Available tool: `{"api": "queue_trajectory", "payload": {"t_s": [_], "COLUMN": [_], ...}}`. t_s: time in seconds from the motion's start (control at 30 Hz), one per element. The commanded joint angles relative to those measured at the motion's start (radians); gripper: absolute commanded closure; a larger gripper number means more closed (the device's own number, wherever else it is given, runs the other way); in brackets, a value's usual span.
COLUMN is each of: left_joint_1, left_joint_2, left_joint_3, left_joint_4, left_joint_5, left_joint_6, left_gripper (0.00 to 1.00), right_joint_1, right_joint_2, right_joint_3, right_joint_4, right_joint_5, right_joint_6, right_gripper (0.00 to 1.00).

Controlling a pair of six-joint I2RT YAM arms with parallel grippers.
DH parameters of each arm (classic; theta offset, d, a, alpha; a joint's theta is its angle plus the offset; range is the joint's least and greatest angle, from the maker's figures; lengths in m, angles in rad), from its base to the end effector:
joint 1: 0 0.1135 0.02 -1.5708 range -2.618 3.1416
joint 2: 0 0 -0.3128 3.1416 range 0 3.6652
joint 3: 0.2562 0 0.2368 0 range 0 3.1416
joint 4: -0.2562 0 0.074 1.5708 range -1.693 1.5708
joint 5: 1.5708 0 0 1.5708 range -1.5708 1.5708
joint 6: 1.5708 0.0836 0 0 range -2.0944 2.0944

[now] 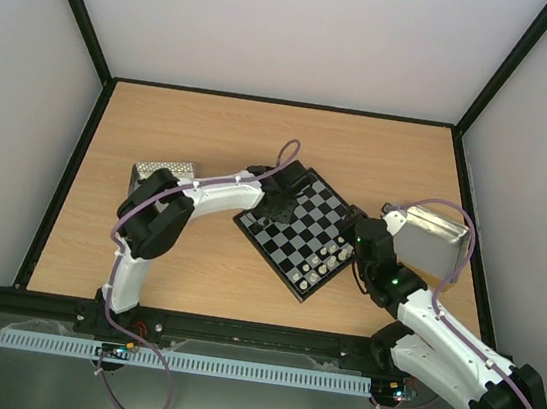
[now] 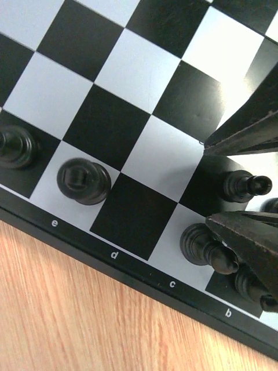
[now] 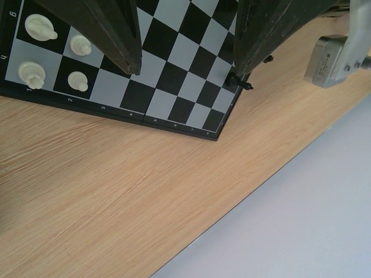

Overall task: Set up the chess pieces on the board
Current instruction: Place the chess piece on the chessboard, then pick up the chess piece from the storage box.

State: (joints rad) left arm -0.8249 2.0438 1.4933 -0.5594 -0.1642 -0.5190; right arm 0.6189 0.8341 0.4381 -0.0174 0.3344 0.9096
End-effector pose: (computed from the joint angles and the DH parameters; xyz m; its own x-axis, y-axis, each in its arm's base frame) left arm 0.3213 -0.3276 0.1831 -0.8627 0.2127 -0.4588 0.2849 0.9540 -0.0935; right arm 0.1661 0.0846 0.2507 -0.4402 0.6018 -0.6664 0.0721 0.7635 0.6418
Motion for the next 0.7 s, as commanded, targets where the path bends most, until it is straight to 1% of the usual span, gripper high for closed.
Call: {"api": "queue_trajectory", "payload": {"t_s": [0.0, 0.17, 0.27, 0.37, 0.5, 0.6, 0.67], "left_joint_1": [0.007, 0.037, 0.097, 0.203, 0.364, 0.484, 0.548], "left_joint_2": [-0.083, -0.221, -0.314, -0.409, -0.552, -0.644, -0.677], "left_joint_3": [0.027, -0.030, -0.121, -0.229, -0.412, -0.533, -0.602], "left_joint_4": [-0.029, -0.017, 0.011, 0.057, 0.148, 0.215, 0.260], "left_joint_5": [0.001, -0.033, -0.091, -0.120, -0.117, -0.091, -0.082], "left_joint_6": [0.012, 0.004, -0.021, -0.067, -0.131, -0.180, -0.198], "left_gripper": [0.69, 0.63, 0.58, 0.55, 0.53, 0.49, 0.46], "right_joint_1": [-0.005, -0.005, -0.004, -0.004, -0.005, -0.005, -0.004], "right_joint_2": [0.006, 0.014, 0.026, 0.044, 0.058, 0.061, 0.063], "right_joint_3": [0.004, 0.004, 0.012, 0.025, 0.031, 0.029, 0.028], "right_joint_4": [0.014, 0.021, 0.028, 0.032, 0.036, 0.040, 0.040], "right_joint_5": [0.013, 0.014, 0.011, 0.007, 0.003, -0.004, -0.006], "right_joint_6": [0.014, 0.013, 0.013, 0.008, 0.005, 0.008, 0.009], "right_gripper": [0.57, 0.57, 0.57, 0.57, 0.57, 0.57, 0.57]}}
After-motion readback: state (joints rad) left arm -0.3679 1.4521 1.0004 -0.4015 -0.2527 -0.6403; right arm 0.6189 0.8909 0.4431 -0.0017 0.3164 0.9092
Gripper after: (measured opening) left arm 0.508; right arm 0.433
